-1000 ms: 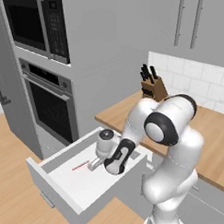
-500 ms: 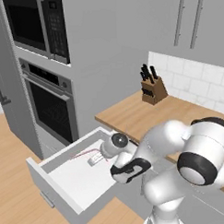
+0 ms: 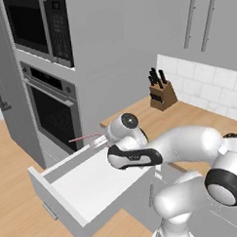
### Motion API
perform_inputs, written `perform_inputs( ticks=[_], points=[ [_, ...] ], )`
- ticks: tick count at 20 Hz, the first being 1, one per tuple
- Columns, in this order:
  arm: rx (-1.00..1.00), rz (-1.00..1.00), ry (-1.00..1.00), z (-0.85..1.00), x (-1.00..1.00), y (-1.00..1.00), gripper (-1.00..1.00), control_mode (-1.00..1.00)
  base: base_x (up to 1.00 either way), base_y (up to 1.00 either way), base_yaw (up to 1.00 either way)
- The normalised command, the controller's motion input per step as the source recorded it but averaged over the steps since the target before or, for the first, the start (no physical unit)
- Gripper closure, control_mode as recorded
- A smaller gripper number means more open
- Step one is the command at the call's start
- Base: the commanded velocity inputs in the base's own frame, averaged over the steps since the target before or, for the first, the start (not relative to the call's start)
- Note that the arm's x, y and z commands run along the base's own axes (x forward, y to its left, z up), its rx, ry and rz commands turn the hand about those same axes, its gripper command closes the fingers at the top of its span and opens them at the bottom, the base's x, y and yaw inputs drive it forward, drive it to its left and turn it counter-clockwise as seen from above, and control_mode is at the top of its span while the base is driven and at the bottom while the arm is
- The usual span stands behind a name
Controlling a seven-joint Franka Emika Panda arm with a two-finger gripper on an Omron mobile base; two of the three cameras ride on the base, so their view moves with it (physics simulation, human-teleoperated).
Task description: Take a straw from the drawer in front and place it inside the glass cup on the dining counter.
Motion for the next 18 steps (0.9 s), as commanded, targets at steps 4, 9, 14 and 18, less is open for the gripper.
perform_inputs(
  ticks=[4,9,14,18],
  points=[
    [-0.2,0.0,-0.09,1.0,-0.01,-0.04,1.0,-1.0,0.0,0.0,0.0],
    [-0.31,-0.05,-0.1,0.97,-0.59,-0.45,1.0,-1.0,0.0,0.0,0.0],
    [-0.24,-0.1,-0.02,0.75,-0.62,-0.58,1.0,-1.0,0.0,0.0,0.0],
    [-0.06,-0.1,0.03,0.49,-0.41,-0.55,1.0,-1.0,0.0,0.0,0.0]
  ],
)
